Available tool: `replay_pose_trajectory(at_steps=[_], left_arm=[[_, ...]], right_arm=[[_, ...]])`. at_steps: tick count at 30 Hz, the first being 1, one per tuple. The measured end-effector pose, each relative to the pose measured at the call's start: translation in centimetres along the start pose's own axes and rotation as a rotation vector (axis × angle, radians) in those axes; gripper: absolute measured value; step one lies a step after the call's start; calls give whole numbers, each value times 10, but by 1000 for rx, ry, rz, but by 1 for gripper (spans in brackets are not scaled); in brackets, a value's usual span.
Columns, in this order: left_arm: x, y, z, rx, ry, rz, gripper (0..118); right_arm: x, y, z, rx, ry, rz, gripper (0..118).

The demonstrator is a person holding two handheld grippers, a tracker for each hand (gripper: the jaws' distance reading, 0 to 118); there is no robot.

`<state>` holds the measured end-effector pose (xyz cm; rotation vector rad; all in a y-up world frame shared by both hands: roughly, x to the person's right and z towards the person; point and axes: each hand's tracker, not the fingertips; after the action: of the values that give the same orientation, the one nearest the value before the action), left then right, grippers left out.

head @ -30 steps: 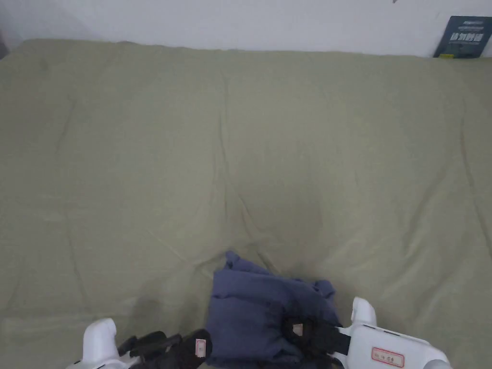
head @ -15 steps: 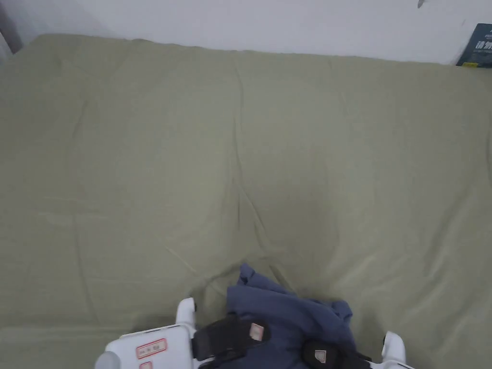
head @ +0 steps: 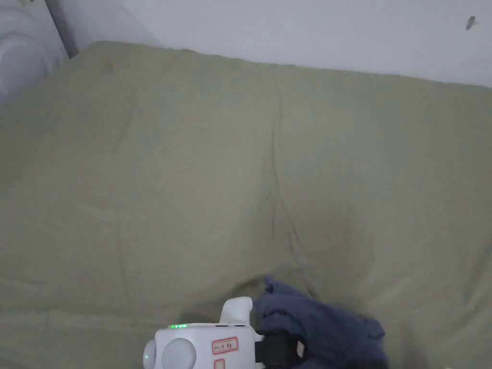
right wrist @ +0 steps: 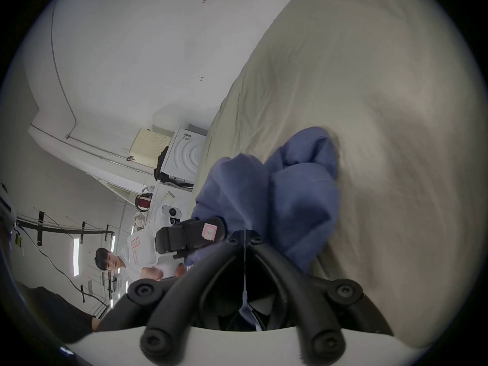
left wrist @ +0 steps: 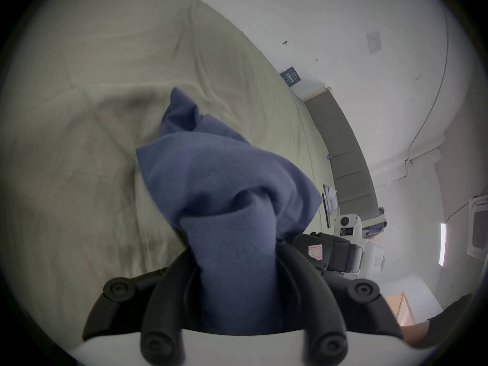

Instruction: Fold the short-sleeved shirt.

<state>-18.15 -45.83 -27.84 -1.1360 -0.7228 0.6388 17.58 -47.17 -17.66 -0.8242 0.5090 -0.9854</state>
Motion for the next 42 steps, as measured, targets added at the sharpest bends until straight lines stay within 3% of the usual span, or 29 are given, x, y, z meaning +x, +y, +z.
replay_pose_trajectory(at_steps=[7,11,14,18,20,21,23,24,26,29,32,33,35,36,38,39,42], left_arm=[[-48,31,96,98,53,8,29],[-88,66,175,106,237,-89,30],[-144,97,225,80,327,-54,29],[-193,112,254,-7,323,75,29],[-196,108,252,-7,255,59,31],[-191,107,250,-5,257,65,48],[-171,101,253,16,332,42,99],[-165,99,262,34,314,3,115],[-168,101,288,136,267,-75,116],[-169,101,332,203,379,-50,116],[-165,100,359,222,704,22,111],[-168,99,364,205,839,101,94],[-165,93,373,219,900,177,34],[-163,90,372,247,906,181,22],[-154,86,366,252,1006,171,22],[-146,85,360,251,990,148,22],[-85,84,332,375,983,-147,22]], right_arm=[[-10,-20,44,7,-47,36,2],[-6,-32,56,10,-97,31,2],[1,-42,60,22,-113,-11,2],[4,-52,59,21,-146,-6,2],[3,-56,56,17,-147,-20,2],[2,-57,56,17,-153,-23,2],[2,-59,56,18,-170,-26,2],[3,-59,57,18,-167,-33,2],[4,-61,59,23,-154,-48,2],[3,-62,61,17,-156,-42,2],[7,-62,63,6,-154,-30,2],[7,-63,62,2,-154,-24,2],[6,-64,61,-4,-154,-10,2],[5,-64,60,-3,-162,4,2],[-3,-60,59,-8,-211,72,2],[-8,-56,59,-10,-244,110,2],[-34,-31,63,20,-358,263,2]])
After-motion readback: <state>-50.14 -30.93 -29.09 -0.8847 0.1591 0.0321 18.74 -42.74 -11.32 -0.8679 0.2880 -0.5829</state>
